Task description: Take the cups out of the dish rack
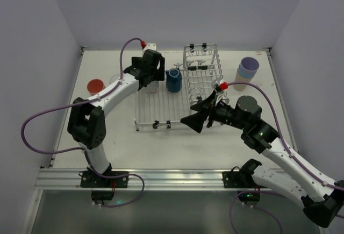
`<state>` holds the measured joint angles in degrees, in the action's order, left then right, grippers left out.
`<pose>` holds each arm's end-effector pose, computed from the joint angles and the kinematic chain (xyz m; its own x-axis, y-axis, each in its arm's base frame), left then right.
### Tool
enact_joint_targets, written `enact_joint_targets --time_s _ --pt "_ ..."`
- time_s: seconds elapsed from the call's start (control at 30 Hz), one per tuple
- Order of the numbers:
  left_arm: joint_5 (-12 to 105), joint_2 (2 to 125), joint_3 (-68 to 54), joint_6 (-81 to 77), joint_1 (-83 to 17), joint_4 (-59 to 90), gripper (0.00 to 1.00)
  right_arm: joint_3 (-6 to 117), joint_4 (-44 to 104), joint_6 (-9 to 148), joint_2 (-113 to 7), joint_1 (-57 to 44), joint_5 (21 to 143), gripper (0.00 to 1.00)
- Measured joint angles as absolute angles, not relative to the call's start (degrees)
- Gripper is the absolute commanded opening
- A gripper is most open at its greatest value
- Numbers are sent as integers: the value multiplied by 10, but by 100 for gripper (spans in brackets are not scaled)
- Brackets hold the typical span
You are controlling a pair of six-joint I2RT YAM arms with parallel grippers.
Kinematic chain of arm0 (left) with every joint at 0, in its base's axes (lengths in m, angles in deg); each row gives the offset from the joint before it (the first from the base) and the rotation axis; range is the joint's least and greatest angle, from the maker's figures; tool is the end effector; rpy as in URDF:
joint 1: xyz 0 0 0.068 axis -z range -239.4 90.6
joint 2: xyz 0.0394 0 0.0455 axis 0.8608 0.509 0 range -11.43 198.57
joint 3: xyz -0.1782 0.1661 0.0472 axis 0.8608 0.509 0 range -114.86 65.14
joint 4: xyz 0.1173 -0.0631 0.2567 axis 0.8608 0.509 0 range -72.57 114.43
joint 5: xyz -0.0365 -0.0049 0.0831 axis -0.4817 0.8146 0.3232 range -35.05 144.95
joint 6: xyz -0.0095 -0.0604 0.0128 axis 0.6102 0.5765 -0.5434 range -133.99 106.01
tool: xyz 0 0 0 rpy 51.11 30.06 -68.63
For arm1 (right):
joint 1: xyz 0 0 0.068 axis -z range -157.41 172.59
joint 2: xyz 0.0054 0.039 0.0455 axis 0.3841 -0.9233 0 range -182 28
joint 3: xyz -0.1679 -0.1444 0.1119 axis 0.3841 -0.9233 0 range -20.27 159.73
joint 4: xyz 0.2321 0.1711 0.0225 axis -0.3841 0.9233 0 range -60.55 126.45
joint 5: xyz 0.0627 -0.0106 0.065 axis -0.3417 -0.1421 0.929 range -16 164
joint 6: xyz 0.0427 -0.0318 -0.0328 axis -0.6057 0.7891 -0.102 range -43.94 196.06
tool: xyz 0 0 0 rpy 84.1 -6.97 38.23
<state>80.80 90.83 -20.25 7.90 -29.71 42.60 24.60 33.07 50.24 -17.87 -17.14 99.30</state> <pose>0.3902 -0.1986 0.2461 -0.6011 -0.0435 -0.7980 -0.0642 0.9979 -0.0060 0.1762 0.1730 0.3302 -0.4501 0.1377 -0.8823 -0.7881 0.4032 0.4650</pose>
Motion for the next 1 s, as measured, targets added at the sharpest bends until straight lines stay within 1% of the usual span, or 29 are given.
enact_joint_targets --time_s 0.47,0.83,0.9,0.93,0.97,1.0 --pt "834 939 -213 67 -296 401 100 246 332 507 -185 -179 1005 99" --pt "855 957 -213 53 -296 337 100 246 332 508 -189 -185 1005 99" --pt "859 959 -209 51 -296 325 96 246 333 509 -190 -186 1005 99" --pt "861 959 -204 50 -296 316 91 246 333 509 -190 -186 1005 99" --pt "864 959 -201 49 -294 310 89 246 333 510 -190 -187 1005 99" --pt "868 958 -196 49 -293 301 82 246 333 511 -190 -187 1005 99"
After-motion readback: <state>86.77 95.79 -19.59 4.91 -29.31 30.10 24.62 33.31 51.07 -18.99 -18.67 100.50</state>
